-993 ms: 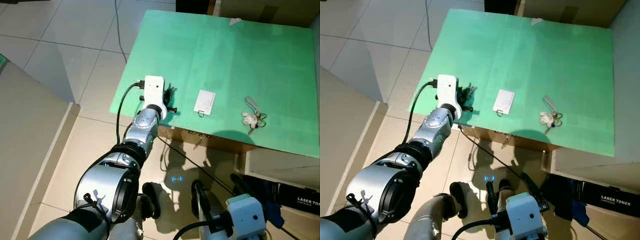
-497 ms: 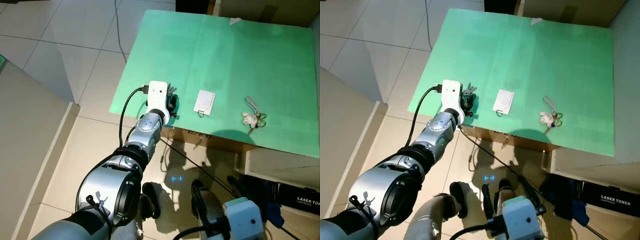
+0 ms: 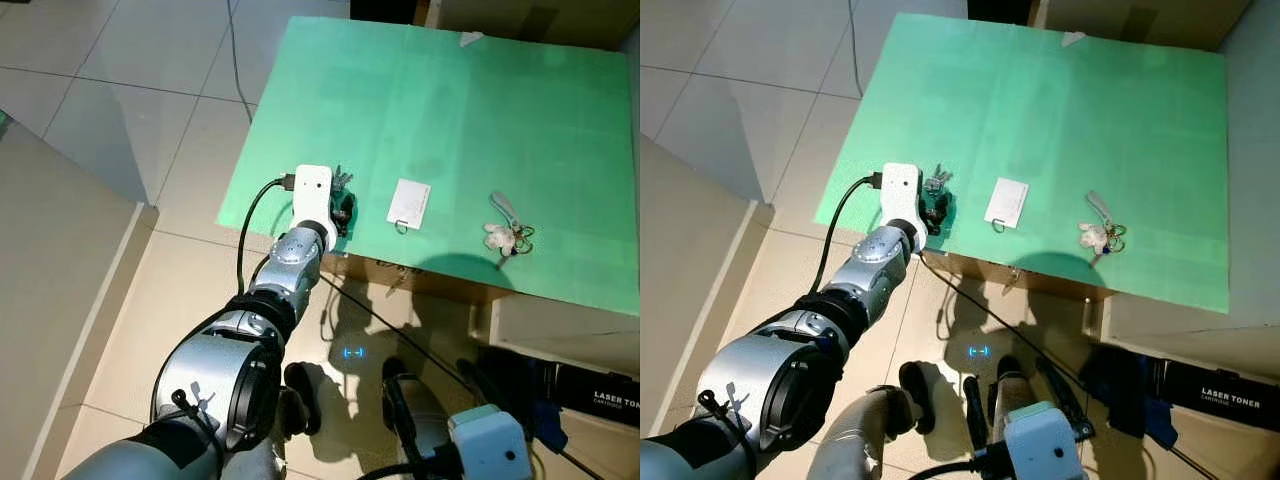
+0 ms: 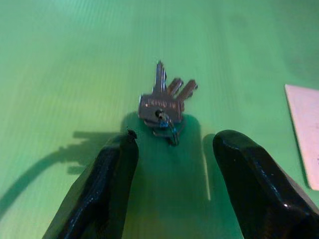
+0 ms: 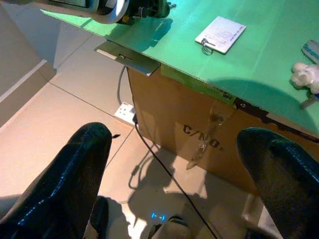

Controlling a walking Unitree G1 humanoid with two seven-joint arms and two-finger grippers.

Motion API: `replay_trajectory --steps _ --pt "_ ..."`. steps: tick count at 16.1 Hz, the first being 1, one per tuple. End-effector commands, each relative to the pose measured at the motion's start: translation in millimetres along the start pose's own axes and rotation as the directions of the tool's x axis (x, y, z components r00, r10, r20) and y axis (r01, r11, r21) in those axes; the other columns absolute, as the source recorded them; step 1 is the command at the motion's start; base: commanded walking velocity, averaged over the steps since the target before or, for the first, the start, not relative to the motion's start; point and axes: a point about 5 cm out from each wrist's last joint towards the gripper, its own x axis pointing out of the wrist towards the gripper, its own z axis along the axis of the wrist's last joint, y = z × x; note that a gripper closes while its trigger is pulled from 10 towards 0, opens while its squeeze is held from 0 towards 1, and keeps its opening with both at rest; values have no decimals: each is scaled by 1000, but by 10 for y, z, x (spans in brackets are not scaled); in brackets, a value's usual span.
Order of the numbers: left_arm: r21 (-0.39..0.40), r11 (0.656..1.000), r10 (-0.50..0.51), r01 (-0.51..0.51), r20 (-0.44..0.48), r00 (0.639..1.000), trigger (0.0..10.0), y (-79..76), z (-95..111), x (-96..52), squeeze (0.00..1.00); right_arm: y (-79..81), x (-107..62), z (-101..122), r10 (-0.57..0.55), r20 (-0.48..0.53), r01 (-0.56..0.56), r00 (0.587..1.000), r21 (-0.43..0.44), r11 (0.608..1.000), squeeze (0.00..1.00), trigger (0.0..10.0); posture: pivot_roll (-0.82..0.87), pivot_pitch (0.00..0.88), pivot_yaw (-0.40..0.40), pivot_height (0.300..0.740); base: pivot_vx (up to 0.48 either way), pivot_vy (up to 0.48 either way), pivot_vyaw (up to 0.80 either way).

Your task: Hang keys on a hook

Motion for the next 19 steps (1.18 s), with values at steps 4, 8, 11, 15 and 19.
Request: replay_trajectory --steps 4,8,11,15,19 --pt "-42 999 0 -3 -81 997 10000 -38 -205 -43 0 79 -62 -20 20 -29 -20 999 17 1000 1000 10000 -390 447 130 740 0 0 0" --pt "-51 999 -9 6 -51 999 10000 -58 -138 -26 0 76 -63 -22 15 -31 -14 999 15 1000 1000 10000 -394 448 133 740 0 0 0" --pt "-35 999 -17 17 -16 1000 10000 -79 -87 -18 0 82 -71 -23 12 -33 -11 999 15 1000 1000 10000 -396 450 134 740 0 0 0" --pt "-33 999 -17 17 -2 1000 10000 -100 -64 -13 0 84 -82 -22 7 -37 -7 999 14 1000 1000 10000 -404 454 132 740 0 0 0" --pt "-49 999 -13 14 7 1000 0 -105 -37 -7 0 102 -92 -28 7 -40 -6 999 14 1000 1000 10000 -403 454 133 740 0 0 0"
